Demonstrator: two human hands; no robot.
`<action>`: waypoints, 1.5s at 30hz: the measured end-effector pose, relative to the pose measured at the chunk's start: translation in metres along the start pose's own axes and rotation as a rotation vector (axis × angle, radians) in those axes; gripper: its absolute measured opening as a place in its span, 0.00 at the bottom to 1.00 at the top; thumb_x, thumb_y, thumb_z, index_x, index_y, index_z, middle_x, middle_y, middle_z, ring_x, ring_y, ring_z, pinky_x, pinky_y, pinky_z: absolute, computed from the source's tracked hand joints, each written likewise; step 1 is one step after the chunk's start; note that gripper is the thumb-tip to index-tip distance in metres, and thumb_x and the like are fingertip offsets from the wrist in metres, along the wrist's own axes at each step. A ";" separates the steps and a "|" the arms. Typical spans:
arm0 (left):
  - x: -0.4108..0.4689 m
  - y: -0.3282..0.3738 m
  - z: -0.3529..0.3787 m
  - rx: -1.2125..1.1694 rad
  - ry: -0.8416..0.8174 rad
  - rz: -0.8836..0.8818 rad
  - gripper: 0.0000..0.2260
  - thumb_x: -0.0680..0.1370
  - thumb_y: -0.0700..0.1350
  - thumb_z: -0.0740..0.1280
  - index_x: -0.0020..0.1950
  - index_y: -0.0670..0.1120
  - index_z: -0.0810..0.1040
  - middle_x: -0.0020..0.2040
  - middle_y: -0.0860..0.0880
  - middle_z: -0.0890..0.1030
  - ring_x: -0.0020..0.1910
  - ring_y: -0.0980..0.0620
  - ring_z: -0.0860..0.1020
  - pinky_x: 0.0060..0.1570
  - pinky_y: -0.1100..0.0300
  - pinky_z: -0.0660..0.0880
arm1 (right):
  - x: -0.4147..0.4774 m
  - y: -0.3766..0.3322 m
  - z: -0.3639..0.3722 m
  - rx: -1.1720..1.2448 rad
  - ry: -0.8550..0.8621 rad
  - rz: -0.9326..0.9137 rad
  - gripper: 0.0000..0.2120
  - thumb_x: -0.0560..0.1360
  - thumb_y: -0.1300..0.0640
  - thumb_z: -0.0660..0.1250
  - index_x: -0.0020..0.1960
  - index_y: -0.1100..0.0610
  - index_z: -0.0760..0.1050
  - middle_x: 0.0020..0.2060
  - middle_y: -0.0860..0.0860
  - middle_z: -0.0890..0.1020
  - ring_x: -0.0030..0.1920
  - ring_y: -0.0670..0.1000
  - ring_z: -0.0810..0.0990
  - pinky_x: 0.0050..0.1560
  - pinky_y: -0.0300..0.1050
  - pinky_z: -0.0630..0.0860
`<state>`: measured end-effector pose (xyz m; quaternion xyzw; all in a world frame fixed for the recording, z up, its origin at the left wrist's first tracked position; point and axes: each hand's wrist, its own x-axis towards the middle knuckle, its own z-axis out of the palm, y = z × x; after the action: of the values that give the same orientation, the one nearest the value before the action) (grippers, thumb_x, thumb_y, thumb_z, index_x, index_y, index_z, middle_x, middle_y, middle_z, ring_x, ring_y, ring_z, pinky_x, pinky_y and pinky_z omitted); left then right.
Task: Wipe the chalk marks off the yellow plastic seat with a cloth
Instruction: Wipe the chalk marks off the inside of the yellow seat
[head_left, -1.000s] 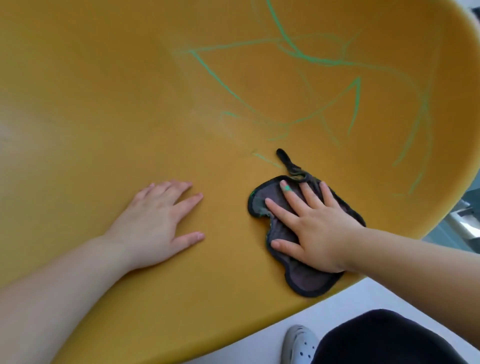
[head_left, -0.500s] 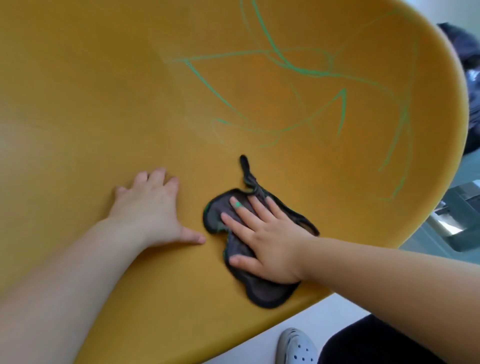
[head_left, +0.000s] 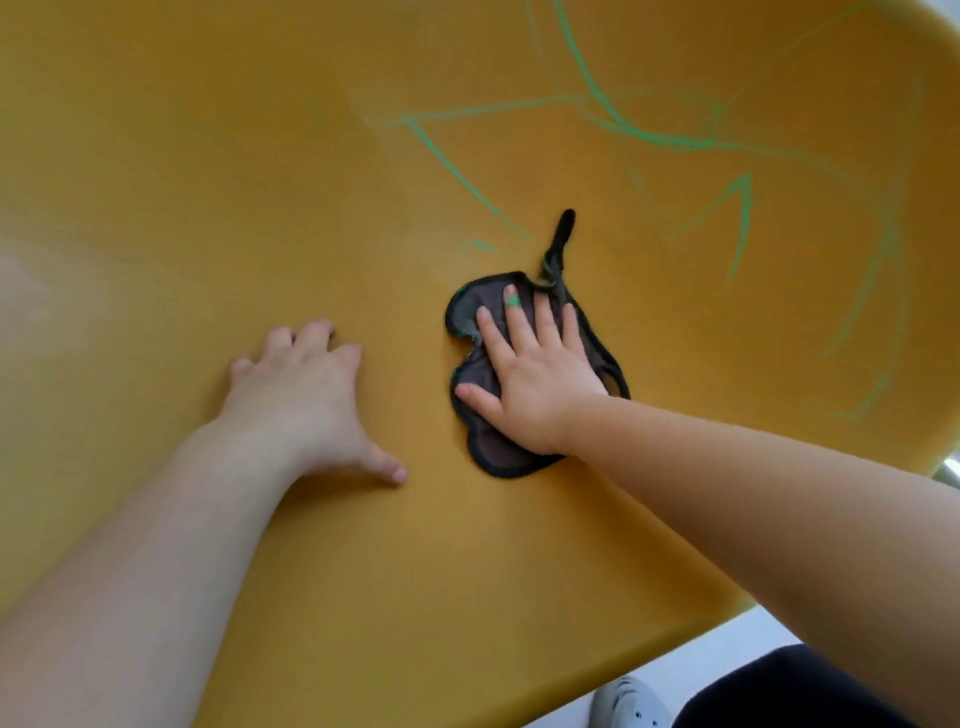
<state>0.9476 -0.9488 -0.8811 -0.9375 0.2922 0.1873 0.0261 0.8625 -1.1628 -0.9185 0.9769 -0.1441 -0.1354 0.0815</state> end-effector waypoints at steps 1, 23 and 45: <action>0.000 -0.001 -0.001 -0.002 -0.004 0.005 0.60 0.49 0.77 0.72 0.76 0.54 0.62 0.78 0.50 0.55 0.75 0.43 0.57 0.67 0.43 0.66 | -0.020 -0.010 0.004 0.002 -0.009 -0.115 0.44 0.74 0.26 0.36 0.83 0.48 0.37 0.82 0.57 0.39 0.81 0.65 0.39 0.79 0.67 0.38; 0.027 -0.063 -0.017 -0.126 0.088 -0.118 0.30 0.73 0.56 0.73 0.73 0.51 0.71 0.73 0.44 0.69 0.71 0.39 0.67 0.69 0.45 0.69 | -0.084 0.033 -0.010 -0.094 -0.279 -0.813 0.32 0.81 0.29 0.38 0.79 0.37 0.28 0.79 0.42 0.30 0.79 0.55 0.27 0.77 0.55 0.26; -0.111 -0.128 -0.016 0.467 0.033 -0.104 0.20 0.80 0.51 0.55 0.71 0.54 0.69 0.67 0.50 0.71 0.65 0.46 0.70 0.62 0.47 0.73 | -0.120 -0.088 -0.008 0.155 -0.171 -1.150 0.31 0.83 0.37 0.44 0.83 0.43 0.44 0.83 0.42 0.42 0.83 0.55 0.40 0.80 0.54 0.35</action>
<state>0.9399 -0.7851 -0.8333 -0.9228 0.2794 0.0976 0.2468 0.7774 -1.0422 -0.8997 0.8869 0.3933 -0.2253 -0.0888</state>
